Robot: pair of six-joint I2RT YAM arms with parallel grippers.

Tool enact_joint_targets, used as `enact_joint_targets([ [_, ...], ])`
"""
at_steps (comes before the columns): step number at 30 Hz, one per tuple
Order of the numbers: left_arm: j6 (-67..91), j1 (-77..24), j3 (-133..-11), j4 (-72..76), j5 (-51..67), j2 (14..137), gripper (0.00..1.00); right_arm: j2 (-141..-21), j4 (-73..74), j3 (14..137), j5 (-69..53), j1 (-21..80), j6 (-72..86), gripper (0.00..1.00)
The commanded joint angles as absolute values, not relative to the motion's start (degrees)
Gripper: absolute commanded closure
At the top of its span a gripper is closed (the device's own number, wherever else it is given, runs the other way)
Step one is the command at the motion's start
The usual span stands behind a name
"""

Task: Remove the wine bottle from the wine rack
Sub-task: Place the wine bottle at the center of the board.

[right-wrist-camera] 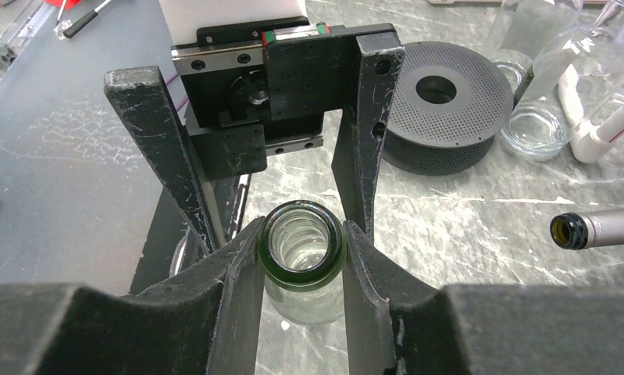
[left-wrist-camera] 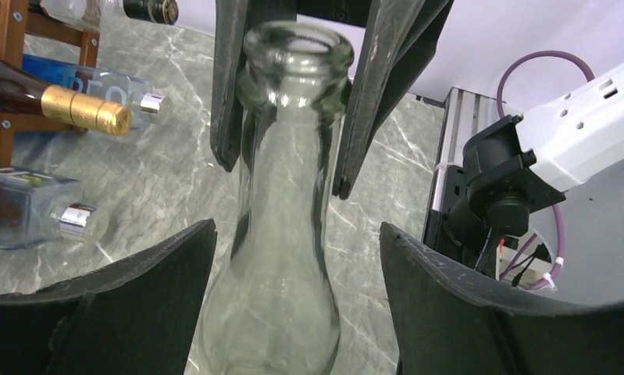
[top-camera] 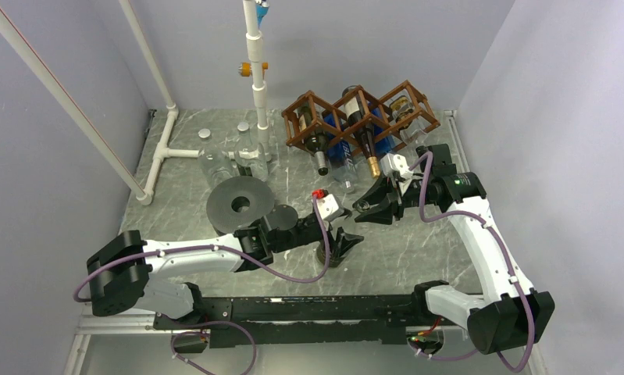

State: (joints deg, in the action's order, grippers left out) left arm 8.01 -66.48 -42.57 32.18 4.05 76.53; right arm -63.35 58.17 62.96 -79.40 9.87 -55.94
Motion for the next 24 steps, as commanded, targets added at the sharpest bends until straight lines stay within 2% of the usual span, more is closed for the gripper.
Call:
enact_joint_targets([
  [1,5.35,-67.19,-46.30,34.53,2.53,75.20,0.20,-62.16,54.64,64.35,-81.99,10.11,-54.62,1.00],
  [8,4.15,-67.59,-47.61,34.52,1.48,76.60,0.29,-62.39,54.03,64.08,-81.78,10.19,-53.93,1.00],
  [24,3.37,-67.85,-49.48,32.22,0.93,78.82,0.41,-62.72,53.27,63.81,-81.41,10.46,-53.22,1.00],
])
